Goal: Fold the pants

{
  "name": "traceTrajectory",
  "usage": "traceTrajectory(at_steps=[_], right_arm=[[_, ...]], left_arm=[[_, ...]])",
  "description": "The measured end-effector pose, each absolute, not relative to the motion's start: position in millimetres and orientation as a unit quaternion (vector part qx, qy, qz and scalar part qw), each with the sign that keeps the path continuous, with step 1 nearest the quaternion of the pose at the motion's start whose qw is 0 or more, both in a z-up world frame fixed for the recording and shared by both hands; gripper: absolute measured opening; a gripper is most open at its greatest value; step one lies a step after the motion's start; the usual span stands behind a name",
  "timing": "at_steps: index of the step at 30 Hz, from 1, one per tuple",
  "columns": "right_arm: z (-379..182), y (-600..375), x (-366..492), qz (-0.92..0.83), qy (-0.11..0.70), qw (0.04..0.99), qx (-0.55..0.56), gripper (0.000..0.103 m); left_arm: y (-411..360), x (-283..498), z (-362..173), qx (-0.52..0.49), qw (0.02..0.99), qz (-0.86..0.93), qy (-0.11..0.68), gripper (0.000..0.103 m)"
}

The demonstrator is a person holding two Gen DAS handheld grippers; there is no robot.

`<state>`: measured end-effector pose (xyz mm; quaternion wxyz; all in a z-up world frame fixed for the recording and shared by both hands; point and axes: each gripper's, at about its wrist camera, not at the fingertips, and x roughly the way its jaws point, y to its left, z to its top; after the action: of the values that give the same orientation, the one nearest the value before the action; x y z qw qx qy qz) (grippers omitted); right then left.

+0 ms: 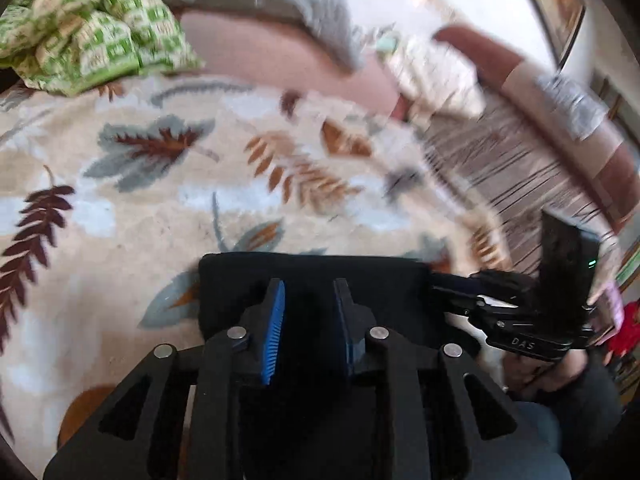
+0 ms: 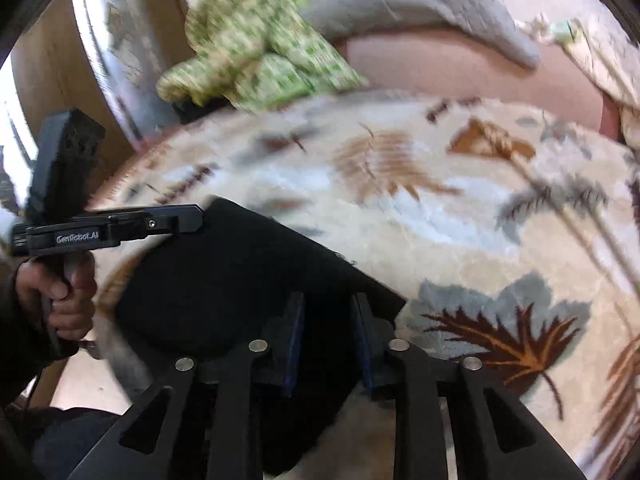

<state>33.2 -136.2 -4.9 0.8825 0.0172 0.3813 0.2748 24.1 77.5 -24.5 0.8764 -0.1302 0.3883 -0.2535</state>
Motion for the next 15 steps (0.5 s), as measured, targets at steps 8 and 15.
traceTrajectory(at_steps=[8, 15], right_arm=[[-30, -136, 26, 0.347, 0.451, 0.821, 0.036, 0.025], [-18, -188, 12, 0.297, 0.404, 0.849, 0.167, 0.068]], left_arm=[[60, 0, -60, -0.106, 0.846, -0.29, 0.435, 0.022], [115, 11, -18, -0.203, 0.877, -0.24, 0.363, 0.078]])
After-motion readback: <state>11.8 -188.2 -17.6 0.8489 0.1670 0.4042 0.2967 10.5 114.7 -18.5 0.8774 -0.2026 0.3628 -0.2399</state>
